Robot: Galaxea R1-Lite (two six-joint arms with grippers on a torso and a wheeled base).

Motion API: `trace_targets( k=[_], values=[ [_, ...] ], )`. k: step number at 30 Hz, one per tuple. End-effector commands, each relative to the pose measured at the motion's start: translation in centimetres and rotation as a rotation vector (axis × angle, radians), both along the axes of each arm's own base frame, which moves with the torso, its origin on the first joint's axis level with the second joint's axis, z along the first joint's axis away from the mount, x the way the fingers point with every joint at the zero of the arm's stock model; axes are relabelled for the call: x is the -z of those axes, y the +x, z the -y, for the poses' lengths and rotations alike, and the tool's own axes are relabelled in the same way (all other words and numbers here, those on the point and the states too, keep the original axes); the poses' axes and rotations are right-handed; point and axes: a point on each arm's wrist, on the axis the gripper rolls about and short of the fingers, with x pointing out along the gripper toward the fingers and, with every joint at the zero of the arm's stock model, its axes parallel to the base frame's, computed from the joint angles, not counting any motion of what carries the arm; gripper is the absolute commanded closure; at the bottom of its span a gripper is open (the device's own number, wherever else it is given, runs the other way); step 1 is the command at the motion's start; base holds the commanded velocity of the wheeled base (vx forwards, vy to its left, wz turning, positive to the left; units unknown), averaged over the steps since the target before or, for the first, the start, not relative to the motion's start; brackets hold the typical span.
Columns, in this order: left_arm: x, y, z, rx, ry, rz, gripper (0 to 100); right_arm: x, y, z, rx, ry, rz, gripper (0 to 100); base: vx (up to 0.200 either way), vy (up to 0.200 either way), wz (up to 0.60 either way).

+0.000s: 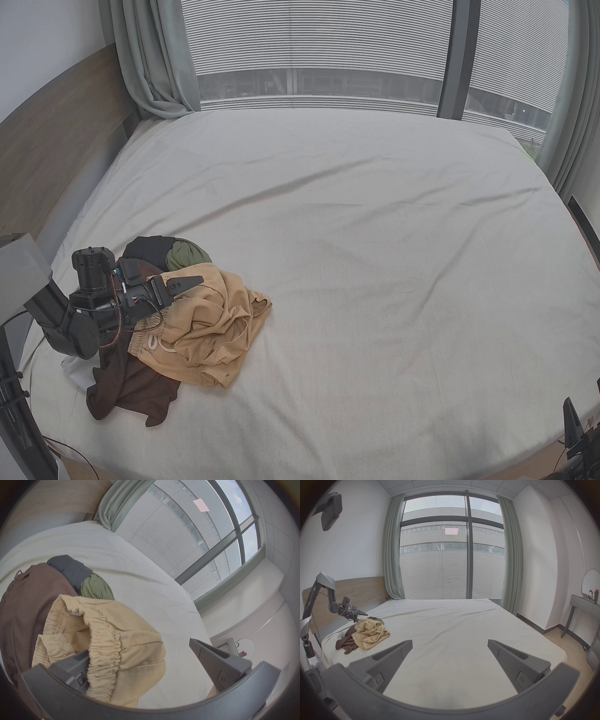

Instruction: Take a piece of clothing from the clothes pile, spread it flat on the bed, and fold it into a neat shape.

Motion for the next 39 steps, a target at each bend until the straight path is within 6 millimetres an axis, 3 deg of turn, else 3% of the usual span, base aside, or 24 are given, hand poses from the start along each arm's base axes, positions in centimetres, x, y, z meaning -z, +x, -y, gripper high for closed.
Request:
trace_targets(
  k=[1,3,4,17,21,28,39],
  values=[
    [0.7,0.2,0.2,0.004,0.000,-0.019,0,0.5,0.0,0.0,0.000,0.000,-0.006,0,0.000,0.000,0.00],
    [0.7,0.2,0.2,0.004,0.001,-0.016,0,0.5,0.0,0.0,0.000,0.000,-0.006,0,0.000,0.000,0.00],
    [0.7,0.3,0.2,0.003,0.002,-0.015,100,0.5,0.0,0.0,0.000,0.000,-0.006,0,0.000,0.000,0.00],
    [-0.1,-0.5,0.5,0.016,-0.010,-0.006,100,0.5,0.0,0.0,0.000,0.001,-0.006,0,0.000,0.000,0.00],
    [-3.3,-2.1,0.9,0.000,-0.116,0.019,100,0.5,0.0,0.0,0.002,0.000,-0.006,0,0.000,0.000,0.00],
    [-6.9,-3.6,1.8,-0.004,-0.285,0.039,100,0.5,0.0,0.0,0.002,0.000,-0.006,0,0.000,0.000,0.00],
    [-8.9,-6.0,2.3,-0.022,-0.350,0.046,100,0.5,0.0,0.0,0.002,0.000,-0.006,0,0.000,0.000,0.00]
  ],
)
